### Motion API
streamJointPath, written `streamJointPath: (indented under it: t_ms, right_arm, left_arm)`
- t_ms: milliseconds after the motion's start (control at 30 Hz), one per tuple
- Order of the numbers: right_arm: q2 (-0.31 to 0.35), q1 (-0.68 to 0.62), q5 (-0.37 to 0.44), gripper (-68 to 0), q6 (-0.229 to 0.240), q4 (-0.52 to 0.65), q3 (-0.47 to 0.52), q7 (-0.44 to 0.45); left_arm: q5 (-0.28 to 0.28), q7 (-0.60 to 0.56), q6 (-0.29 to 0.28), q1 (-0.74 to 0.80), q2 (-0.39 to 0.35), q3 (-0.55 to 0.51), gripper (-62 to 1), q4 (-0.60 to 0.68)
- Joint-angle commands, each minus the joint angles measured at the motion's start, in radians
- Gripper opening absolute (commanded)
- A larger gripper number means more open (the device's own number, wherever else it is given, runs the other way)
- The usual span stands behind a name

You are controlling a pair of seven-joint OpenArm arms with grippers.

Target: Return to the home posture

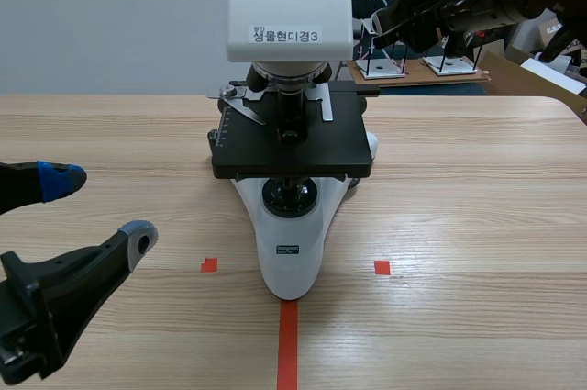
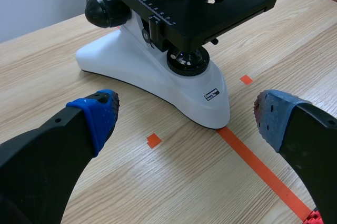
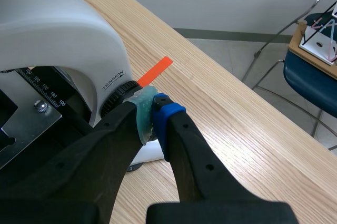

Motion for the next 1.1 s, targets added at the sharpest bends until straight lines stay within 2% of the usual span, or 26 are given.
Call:
streamJointPath:
  t_ms: [0,900,1067]
  right_arm:
    - [0.011,0.017,0.007,-67.6,-0.003,0.006,0.003,0.011]
    - [0.011,0.017,0.005,-67.6,-0.003,0.006,0.003,0.011]
    - [0.019,0.005,-0.02,-67.6,-0.007,0.007,0.003,0.011]
  left_arm:
    - [-0.01,-0.008,-0.001,0.005,0.002,-0.004,-6.9,0.006]
    - [-0.01,-0.008,-0.001,0.005,0.002,-0.004,-6.9,0.006]
    - [-0.01,-0.008,-0.001,0.005,0.002,-0.004,-6.9,0.006]
